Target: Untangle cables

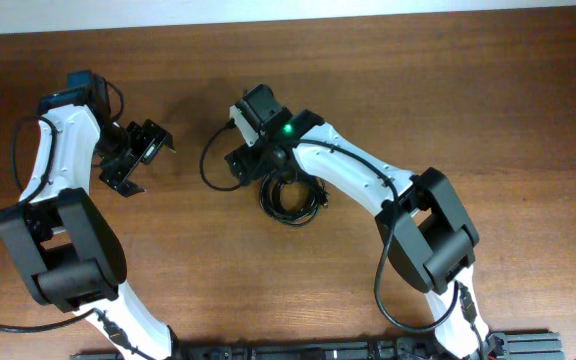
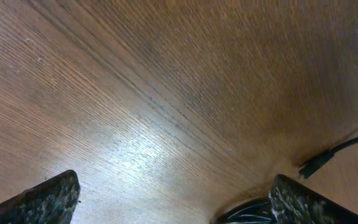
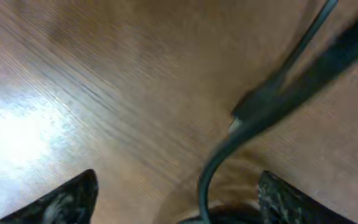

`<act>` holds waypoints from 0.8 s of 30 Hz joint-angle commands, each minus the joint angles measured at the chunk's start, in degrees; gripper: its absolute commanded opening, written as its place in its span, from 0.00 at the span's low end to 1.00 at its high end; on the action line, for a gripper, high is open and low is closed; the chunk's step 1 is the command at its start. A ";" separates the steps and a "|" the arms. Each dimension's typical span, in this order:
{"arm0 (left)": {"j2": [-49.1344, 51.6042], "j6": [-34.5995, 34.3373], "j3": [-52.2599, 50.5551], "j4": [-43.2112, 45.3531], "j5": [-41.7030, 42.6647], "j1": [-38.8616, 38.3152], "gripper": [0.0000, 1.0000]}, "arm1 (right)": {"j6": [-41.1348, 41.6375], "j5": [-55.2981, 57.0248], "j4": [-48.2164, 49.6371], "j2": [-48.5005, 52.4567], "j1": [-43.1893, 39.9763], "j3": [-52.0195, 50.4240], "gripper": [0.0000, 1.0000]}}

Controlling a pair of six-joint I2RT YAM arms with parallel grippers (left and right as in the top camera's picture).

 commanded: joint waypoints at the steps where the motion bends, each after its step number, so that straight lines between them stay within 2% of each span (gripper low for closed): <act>1: 0.44 -0.72 0.24 0.11 -0.81 -0.13 0.99 | 0.72 3.13 0.50 2.23 -0.04 -0.24 0.40; 2: 0.44 -0.74 0.22 0.11 -0.79 -0.13 0.98 | 4.42 2.99 0.63 2.16 -0.04 0.24 0.33; 3: 0.44 -0.74 0.22 0.13 -0.81 -0.13 0.99 | 4.57 1.62 0.44 2.12 -0.02 1.49 0.25; 5: 0.44 -0.74 0.24 0.13 -0.81 -0.13 0.99 | 4.52 1.75 0.24 2.12 -0.02 1.79 0.26; 10: 0.44 -0.74 0.22 0.11 -0.79 -0.13 0.99 | 4.55 4.72 -0.81 2.34 -0.02 -0.68 0.37; 16: 0.44 -0.74 0.22 0.11 -0.79 -0.13 0.99 | 4.57 2.78 -0.39 4.15 0.74 -1.49 0.36; 17: 0.44 -0.74 0.22 0.11 -0.79 -0.13 0.99 | 4.57 2.78 -0.22 4.15 0.74 -1.49 0.24; 18: 0.44 -0.74 0.22 0.09 -0.79 -0.13 0.99 | 5.09 2.78 -1.18 3.63 0.66 -0.85 0.04; 19: 0.44 -0.74 0.22 0.11 -0.79 -0.13 0.99 | 6.05 2.71 -2.64 2.93 0.61 0.46 0.04; 22: 0.44 0.37 0.22 0.07 0.96 -0.13 0.99 | 6.97 -2.34 -11.93 -2.73 0.61 14.05 0.04; 24: 0.44 8.66 0.22 0.22 9.81 -0.13 0.99 | 8.11 -6.25 -22.77 -6.36 0.61 31.43 0.04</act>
